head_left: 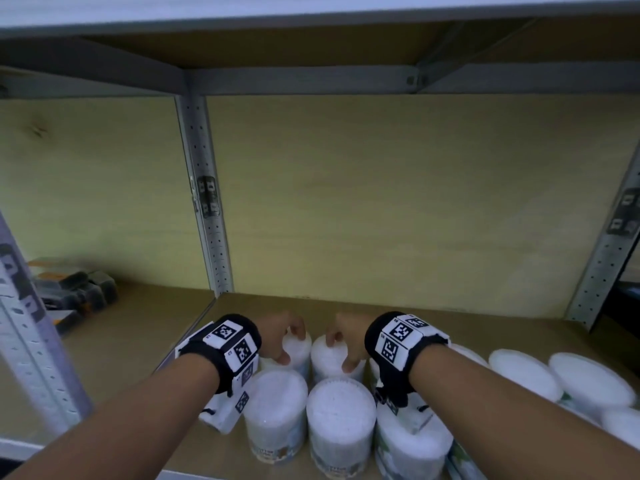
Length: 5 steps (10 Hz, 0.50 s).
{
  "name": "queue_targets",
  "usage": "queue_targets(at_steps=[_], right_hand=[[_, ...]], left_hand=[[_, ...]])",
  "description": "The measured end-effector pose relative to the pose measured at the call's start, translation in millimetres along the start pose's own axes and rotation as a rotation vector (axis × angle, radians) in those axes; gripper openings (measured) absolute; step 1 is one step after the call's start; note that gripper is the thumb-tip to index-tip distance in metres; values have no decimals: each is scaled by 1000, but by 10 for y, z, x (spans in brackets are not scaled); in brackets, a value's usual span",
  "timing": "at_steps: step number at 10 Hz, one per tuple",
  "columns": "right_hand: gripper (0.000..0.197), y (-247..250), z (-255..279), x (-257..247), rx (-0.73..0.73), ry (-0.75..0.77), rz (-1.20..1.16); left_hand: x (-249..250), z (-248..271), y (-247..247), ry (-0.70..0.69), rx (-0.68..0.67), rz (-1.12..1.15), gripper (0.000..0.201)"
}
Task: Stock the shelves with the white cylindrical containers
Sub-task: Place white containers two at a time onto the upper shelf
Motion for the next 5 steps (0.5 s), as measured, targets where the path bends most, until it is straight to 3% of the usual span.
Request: queue_targets(at_steps=[2,3,5], right_hand=[[47,55,211,51,136,12,-57],[44,123,391,141,207,-8,-91],[43,182,848,410,295,-116,-150]], left_hand=[[90,70,84,26,66,34,49],[253,137,176,30,144,42,50],[734,232,234,10,162,88,55]])
Point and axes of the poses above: each hand's wrist, its own z-axis away from the middle knuckle, its own y-axis out of the back of the hand, x = y × z, the point moved 9 cm from there along -z, towards the middle knuckle, and after that the axes turned 6 degrees about y, right-handed, at the moved point
